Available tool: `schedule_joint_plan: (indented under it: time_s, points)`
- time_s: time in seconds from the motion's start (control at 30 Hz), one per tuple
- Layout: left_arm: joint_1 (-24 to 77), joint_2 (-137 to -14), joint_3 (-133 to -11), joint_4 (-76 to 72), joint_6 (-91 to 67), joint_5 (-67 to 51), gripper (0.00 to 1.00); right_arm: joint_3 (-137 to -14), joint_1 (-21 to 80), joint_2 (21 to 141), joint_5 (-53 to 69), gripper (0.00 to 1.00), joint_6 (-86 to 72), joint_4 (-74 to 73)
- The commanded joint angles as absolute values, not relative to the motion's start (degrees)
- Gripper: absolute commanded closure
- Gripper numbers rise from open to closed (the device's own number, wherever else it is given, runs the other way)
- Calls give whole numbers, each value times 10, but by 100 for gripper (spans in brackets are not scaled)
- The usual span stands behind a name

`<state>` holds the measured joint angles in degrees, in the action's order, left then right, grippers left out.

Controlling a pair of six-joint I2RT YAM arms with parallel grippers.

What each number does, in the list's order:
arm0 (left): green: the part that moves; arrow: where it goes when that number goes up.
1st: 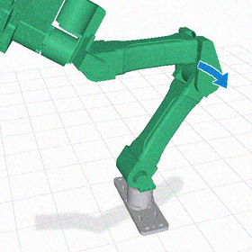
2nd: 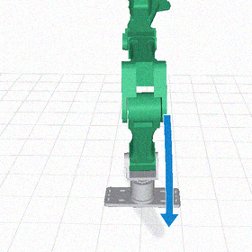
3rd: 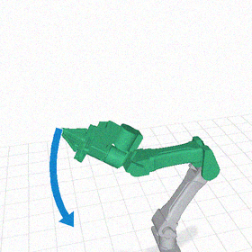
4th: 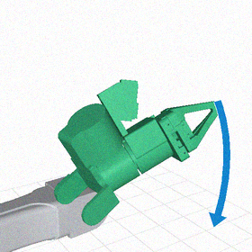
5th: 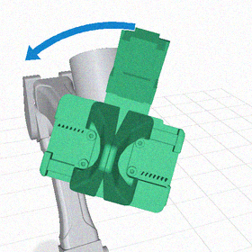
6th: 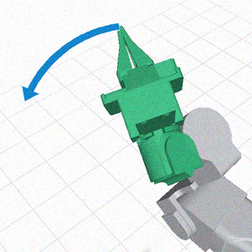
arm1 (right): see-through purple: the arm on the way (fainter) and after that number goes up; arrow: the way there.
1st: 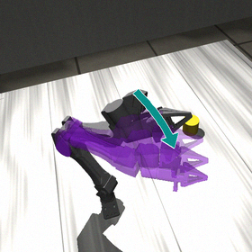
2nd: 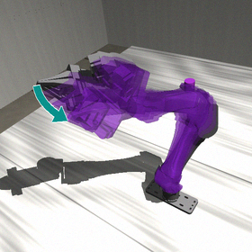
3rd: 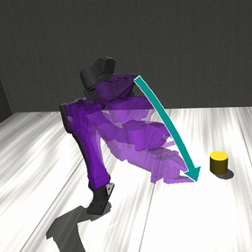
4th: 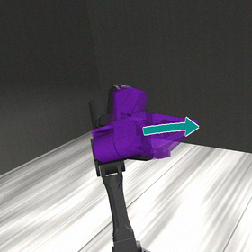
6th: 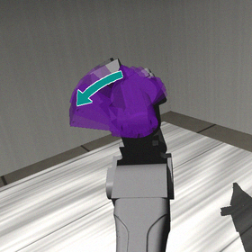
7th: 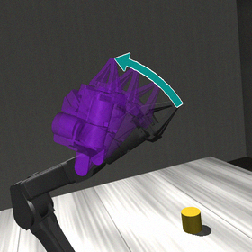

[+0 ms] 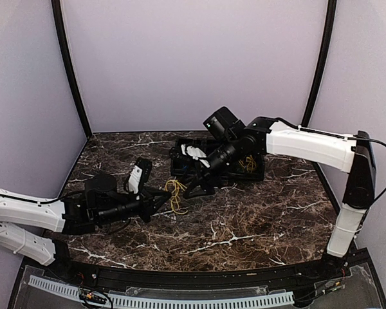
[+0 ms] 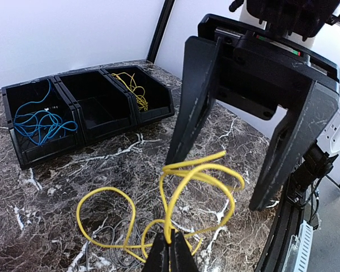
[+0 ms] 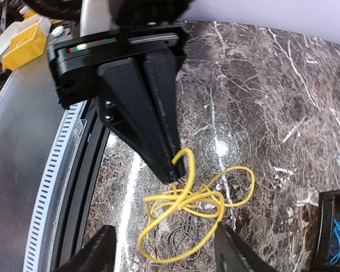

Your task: Untangle the cables

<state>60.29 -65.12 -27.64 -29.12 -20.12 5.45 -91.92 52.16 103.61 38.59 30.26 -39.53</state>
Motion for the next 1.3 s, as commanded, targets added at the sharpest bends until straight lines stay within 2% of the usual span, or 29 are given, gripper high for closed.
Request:
schedule_joint_plan:
  time_s: [0.0, 0.07, 0.1, 0.13, 0.23, 0.4, 0.53, 0.8, 1.0, 1.27]
  points:
    - [605, -655, -292, -315, -201, 53, 100, -934, 533, 1038, 413, 56, 306, -399]
    - [605, -658, -292, -314, -204, 66, 100, -940, 533, 1037, 418, 86, 306, -405]
    - [605, -659, -293, -312, -207, 81, 100, -940, 533, 1035, 419, 96, 306, -407]
    - [605, -662, -293, -310, -209, 90, 100, -937, 533, 1030, 420, 100, 305, -408]
    - [605, -668, -292, -320, -224, 133, 95, -924, 533, 1013, 425, 100, 304, -405]
    - [605, -706, -298, -376, -215, 145, 73, -913, 533, 999, 447, 100, 304, -414]
    - [605, -748, -319, -419, -205, 157, 70, -917, 534, 1004, 463, 100, 304, -428]
    - [605, -799, -334, -512, -181, 141, 75, -922, 535, 998, 488, 100, 309, -441]
    - [605, -839, -343, -509, -202, 156, 77, -927, 533, 975, 484, 100, 317, -446]
    - [605, -868, -325, -499, -233, 174, 91, -949, 521, 948, 481, 100, 318, -447]
